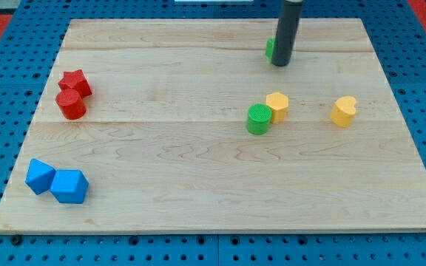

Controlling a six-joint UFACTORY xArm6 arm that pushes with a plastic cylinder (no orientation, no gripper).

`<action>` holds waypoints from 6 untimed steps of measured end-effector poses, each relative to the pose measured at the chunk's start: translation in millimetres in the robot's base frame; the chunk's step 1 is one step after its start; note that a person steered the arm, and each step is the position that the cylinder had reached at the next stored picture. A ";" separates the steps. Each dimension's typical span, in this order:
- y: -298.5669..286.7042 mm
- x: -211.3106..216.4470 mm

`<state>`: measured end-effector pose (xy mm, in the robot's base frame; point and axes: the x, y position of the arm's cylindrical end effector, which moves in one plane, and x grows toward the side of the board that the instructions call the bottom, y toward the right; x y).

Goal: Point yourself in between the red circle and green circle

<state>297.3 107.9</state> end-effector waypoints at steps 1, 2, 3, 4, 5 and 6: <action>-34.3 -3.9; -54.0 -12.7; -28.1 -25.5; -2.5 -41.4; 6.3 -43.5; -1.5 9.3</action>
